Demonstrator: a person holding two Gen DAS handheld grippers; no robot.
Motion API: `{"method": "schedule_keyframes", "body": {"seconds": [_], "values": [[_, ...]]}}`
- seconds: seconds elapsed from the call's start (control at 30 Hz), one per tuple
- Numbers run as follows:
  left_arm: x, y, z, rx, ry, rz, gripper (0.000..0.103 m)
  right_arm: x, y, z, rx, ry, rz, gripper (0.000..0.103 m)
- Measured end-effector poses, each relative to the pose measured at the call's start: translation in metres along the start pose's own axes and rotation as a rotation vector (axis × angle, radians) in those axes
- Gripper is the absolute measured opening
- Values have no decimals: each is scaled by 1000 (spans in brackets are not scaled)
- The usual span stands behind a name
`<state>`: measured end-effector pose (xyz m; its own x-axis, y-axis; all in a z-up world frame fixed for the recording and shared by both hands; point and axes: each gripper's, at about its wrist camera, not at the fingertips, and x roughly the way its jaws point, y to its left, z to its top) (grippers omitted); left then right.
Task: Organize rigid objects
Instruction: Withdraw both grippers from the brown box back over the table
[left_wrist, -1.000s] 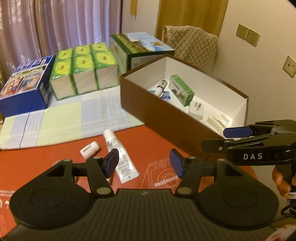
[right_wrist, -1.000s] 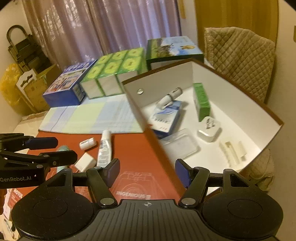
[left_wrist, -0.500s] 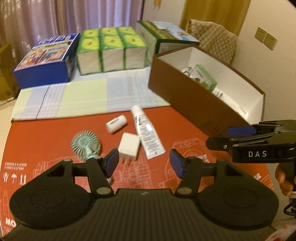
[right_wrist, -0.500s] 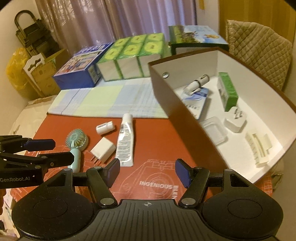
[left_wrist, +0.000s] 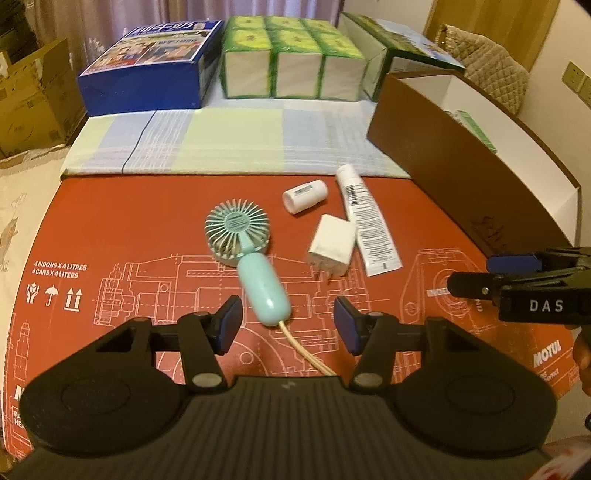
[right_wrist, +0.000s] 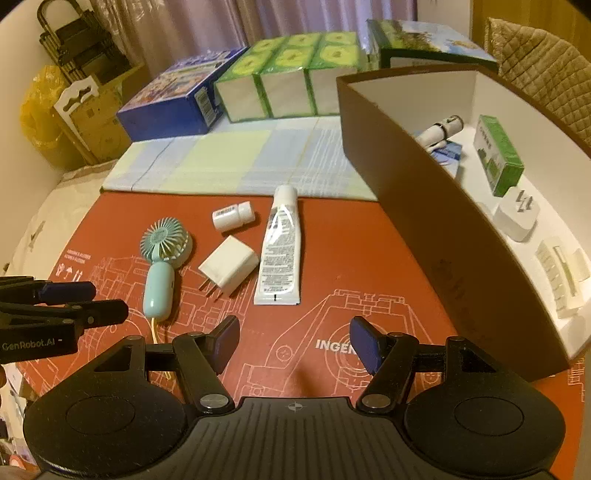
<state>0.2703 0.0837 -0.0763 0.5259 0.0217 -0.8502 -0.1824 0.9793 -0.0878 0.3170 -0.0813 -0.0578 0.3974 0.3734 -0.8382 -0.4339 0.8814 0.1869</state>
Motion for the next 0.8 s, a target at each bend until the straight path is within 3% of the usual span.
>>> {"method": "schedule_keyframes", "body": {"seconds": [0.8], "values": [[71,9,19,-16,59,49,50,30,-8,17,21,39,-13,63]]}}
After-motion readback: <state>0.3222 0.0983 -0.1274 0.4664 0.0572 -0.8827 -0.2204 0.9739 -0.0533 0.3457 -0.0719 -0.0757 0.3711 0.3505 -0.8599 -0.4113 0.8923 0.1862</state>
